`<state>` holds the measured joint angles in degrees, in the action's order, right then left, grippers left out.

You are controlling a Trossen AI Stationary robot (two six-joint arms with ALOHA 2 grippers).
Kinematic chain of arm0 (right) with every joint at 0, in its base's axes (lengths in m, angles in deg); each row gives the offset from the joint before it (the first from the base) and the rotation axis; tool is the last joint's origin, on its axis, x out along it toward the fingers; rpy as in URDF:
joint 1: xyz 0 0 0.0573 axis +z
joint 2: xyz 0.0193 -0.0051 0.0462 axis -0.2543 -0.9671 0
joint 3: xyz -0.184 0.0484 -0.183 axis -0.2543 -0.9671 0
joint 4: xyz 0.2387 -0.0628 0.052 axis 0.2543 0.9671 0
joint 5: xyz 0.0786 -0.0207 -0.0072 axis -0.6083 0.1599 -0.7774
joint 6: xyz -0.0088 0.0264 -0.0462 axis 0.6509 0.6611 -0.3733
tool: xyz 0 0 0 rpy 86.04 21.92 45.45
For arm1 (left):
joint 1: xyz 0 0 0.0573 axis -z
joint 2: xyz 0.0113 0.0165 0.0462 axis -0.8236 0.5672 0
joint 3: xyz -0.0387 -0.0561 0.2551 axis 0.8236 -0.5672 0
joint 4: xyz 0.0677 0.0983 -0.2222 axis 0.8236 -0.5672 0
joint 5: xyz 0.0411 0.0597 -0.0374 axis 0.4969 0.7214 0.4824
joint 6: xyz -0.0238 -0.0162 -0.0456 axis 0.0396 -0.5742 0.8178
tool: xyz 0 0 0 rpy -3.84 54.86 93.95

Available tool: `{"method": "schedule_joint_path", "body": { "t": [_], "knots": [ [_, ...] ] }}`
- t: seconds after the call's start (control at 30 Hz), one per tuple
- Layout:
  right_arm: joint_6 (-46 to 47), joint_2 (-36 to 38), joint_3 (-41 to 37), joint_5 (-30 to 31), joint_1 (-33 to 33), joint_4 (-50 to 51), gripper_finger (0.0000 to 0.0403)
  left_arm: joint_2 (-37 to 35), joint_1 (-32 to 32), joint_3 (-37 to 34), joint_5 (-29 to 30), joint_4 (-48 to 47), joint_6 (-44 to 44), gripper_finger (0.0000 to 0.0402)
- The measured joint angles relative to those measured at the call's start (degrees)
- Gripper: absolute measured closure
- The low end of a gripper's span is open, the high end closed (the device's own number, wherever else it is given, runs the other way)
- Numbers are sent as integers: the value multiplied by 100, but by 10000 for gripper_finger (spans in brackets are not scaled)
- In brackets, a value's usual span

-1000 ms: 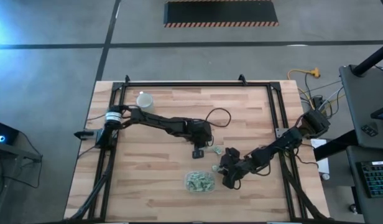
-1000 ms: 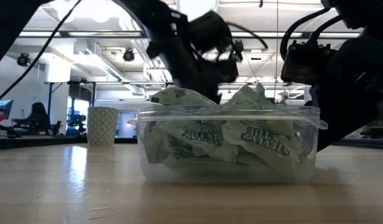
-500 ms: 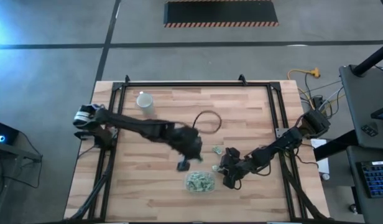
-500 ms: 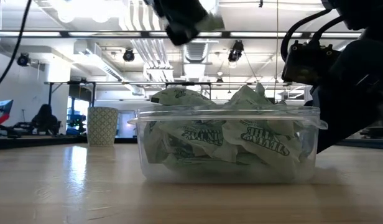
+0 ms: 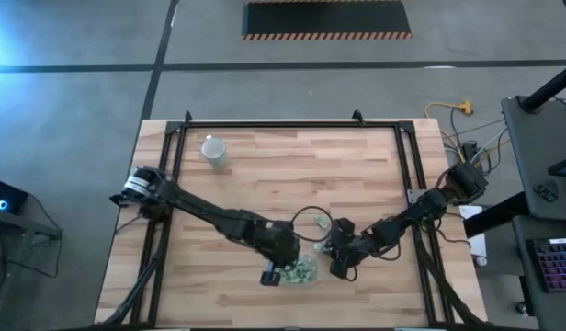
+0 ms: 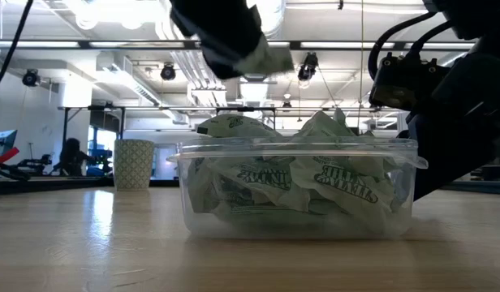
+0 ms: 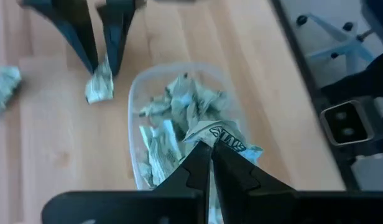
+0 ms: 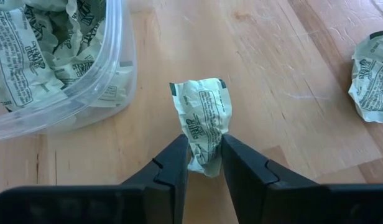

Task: Pick and place Stevia / Truvia into bins
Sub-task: Put the top left stevia packet into the transparent container, then put the bottom stevia packet into the transparent container

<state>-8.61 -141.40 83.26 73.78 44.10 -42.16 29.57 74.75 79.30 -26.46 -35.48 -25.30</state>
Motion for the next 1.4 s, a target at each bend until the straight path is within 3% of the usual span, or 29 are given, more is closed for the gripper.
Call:
{"method": "schedule_joint_path", "body": {
  "t": [0.43,0.8,0.93,1.07,1.27,1.4],
  "knots": [
    [24,-4,9,35,0,9,314,337,-2,0,-25,-61,123,396],
    [22,-7,9,58,-2,0,276,305,-2,0,-55,-455,211,250],
    [22,-7,9,59,-2,1,274,134,-2,0,-62,-595,414,215],
    [22,-7,9,72,-4,19,299,-161,-7,0,-34,-762,636,207],
    [13,9,52,60,-11,55,382,-628,-3,2,186,-1278,946,208],
    [-34,157,108,35,-7,65,389,-917,0,-90,429,-1703,1098,208]
  ]
}}
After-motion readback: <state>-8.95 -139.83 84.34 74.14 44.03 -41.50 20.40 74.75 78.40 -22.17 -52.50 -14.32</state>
